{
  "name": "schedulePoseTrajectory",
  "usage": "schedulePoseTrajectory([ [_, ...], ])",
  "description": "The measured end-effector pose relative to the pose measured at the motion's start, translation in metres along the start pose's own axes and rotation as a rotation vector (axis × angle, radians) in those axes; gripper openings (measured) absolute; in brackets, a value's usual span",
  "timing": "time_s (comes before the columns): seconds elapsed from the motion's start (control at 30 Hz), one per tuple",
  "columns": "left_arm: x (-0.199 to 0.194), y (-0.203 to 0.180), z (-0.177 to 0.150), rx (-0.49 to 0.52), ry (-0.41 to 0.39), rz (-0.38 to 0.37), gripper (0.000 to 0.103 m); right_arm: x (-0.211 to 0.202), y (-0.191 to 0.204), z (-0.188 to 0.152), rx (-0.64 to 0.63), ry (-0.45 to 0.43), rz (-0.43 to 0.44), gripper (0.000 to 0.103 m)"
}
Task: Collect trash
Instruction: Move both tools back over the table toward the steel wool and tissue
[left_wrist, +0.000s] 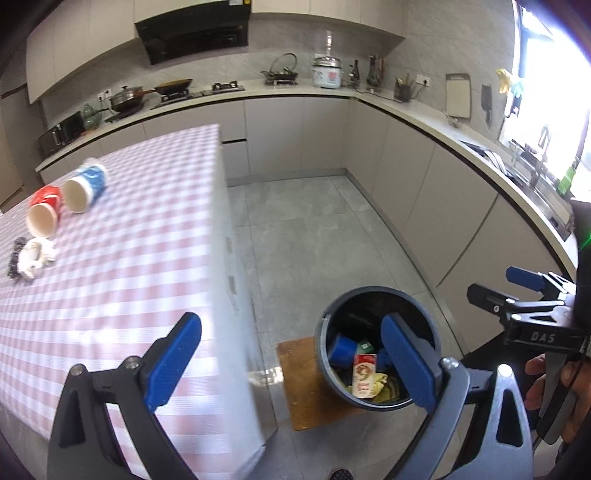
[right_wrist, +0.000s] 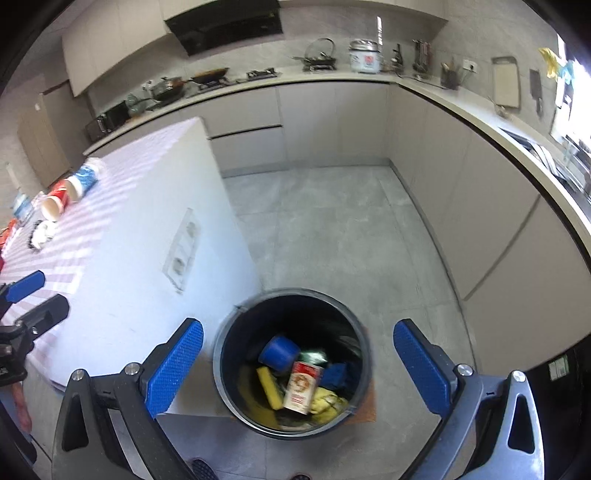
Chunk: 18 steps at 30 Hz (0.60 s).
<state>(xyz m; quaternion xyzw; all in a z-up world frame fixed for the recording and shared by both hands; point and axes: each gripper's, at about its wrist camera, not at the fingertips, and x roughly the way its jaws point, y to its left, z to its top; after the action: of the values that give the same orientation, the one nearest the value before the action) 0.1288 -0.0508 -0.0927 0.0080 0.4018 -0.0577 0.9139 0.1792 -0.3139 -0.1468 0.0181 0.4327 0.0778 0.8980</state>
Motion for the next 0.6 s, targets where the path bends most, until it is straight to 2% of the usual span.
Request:
schedulePoseTrajectory([
  [0.17, -0.015, 0.042, -0.002, -0.033, -0.017, 0.032, 0.099, -0.012, 0.057, 0.01, -0.075, -0.07, 0.006, 0.103],
  [0.4, -0.043, 0.124, -0.02, -0.121, -0.043, 0.116, 0.099, -0.012, 0.132, 0.023, -0.134, -0.048, 0.026, 0.103],
  [0.6, -0.067, 0.203, -0.039, -0.224, -0.074, 0.171, 0.099, -0.009, 0.199, 0.026, -0.164, -0.068, 0.082, 0.103],
])
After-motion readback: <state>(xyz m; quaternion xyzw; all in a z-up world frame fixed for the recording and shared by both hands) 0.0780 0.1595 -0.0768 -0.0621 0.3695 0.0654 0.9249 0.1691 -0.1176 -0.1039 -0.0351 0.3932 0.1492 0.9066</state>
